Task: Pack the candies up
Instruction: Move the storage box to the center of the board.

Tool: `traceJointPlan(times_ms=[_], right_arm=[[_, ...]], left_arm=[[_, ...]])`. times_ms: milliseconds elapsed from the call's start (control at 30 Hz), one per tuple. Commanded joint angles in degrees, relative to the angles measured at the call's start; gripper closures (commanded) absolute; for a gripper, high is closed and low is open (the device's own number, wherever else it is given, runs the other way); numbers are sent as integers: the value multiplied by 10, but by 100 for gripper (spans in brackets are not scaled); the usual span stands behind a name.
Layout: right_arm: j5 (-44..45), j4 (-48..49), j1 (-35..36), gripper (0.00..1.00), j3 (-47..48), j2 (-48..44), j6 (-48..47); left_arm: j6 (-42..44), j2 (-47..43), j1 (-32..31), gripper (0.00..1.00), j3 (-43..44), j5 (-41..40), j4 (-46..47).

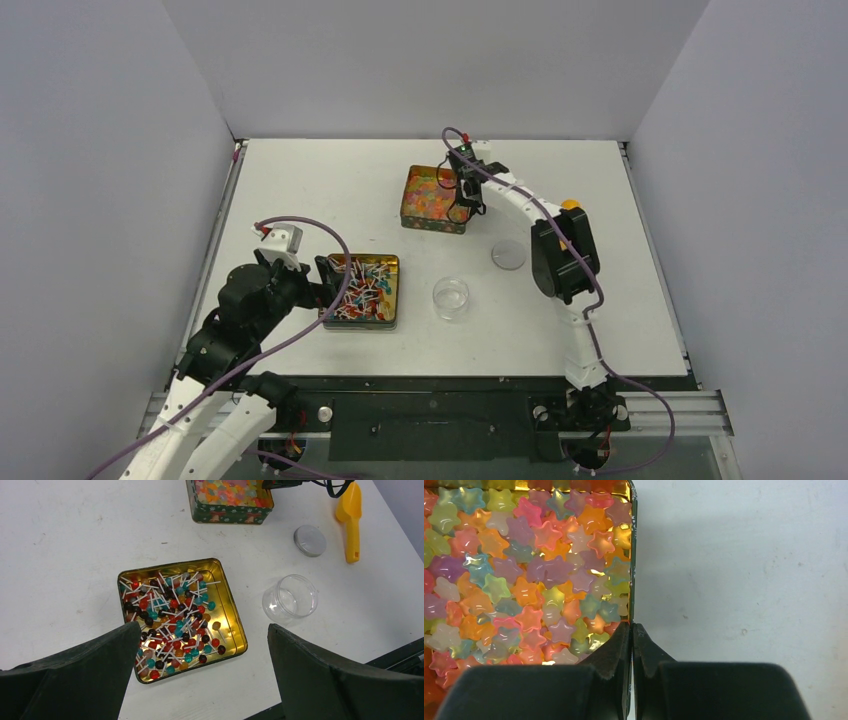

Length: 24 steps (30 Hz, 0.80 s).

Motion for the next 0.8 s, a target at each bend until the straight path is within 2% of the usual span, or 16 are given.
traceJointPlan(times_ms=[0, 400, 767], right_arm=[[-11, -15, -1, 100, -50, -60, -51], [-57, 13, 5, 100, -196, -152, -141], [-50, 50, 35, 100, -299, -214, -203]], left_arm=[[-1, -1, 3, 4, 2, 4, 5], [-1, -3, 4, 4, 3, -1, 2], [-2, -12, 4, 4, 2, -7, 1]])
